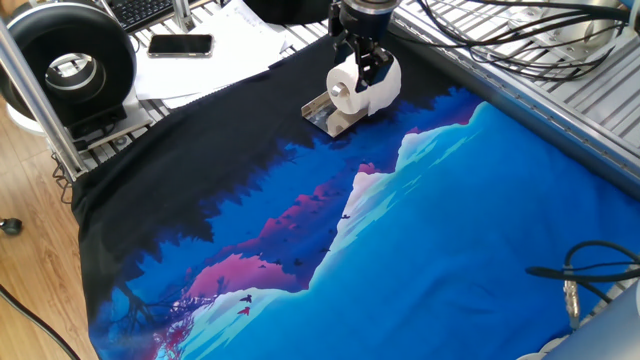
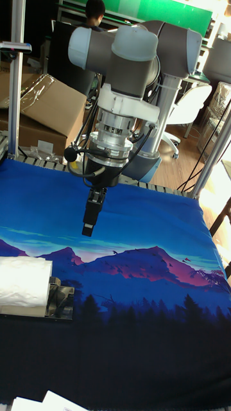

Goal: Take the roll of paper down from the shelf

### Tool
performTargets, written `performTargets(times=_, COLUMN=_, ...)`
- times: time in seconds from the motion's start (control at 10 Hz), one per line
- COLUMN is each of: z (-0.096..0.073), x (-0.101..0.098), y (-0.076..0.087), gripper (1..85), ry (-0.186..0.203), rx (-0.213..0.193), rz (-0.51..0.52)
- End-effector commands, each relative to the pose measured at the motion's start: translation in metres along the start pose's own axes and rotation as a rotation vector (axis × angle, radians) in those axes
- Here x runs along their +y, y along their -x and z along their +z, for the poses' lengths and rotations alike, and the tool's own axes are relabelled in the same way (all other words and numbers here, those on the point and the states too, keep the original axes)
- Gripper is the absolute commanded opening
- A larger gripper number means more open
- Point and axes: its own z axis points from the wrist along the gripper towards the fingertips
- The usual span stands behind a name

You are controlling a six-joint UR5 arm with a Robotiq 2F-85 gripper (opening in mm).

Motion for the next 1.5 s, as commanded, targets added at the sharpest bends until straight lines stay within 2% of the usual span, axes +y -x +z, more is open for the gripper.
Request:
performTargets(times=0.0, z=-0.002, x=-0.002, y=0.003, gripper=62.0, ry=-0.005, rx=-0.015, rz=-0.017)
performTargets(times=0.4, z=-0.003, x=-0.002, y=-0.001, gripper=62.0, ry=-0.004, rx=-0.001, rz=-0.054)
performTargets(times=0.8, z=-0.004, x=0.004, y=-0.004, gripper=62.0, ry=0.016, rx=0.003, rz=-0.102)
performTargets(times=1.0, z=-0.003, x=0.005, y=-0.009, gripper=61.7, ry=0.02, rx=0.023, rz=-0.111)
performTargets(times=1.4, z=-0.002, x=0.008, y=-0.007, gripper=61.3, ry=0.026, rx=0.009, rz=-0.132)
